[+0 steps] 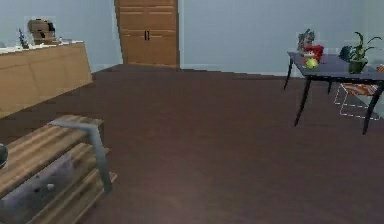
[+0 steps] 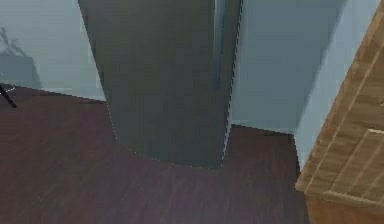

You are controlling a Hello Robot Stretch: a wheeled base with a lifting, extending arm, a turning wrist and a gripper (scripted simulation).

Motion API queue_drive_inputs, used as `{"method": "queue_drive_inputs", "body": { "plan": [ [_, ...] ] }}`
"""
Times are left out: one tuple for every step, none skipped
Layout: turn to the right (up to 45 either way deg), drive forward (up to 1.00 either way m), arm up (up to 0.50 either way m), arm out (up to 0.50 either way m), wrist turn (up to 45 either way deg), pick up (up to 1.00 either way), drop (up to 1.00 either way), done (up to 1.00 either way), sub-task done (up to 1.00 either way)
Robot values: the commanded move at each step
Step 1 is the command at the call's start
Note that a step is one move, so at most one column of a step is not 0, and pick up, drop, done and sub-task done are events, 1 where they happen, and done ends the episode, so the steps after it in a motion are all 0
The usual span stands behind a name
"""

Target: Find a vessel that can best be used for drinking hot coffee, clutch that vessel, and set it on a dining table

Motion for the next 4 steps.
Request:
{"method": "queue_drive_inputs", "body": {
  "plan": [
    [0.0,1.00,0.00,0.00,0.0,0.00,0.00,0.00,0.00],
    [0.0,0.50,0.00,0.00,0.0,0.00,0.00,0.00,0.00],
    [-27.0,0.00,0.00,0.00,0.0,0.00,0.00,0.00,0.00],
    [0.0,0.45,0.00,0.00,0.0,0.00,0.00,0.00,0.00]
  ]
}}
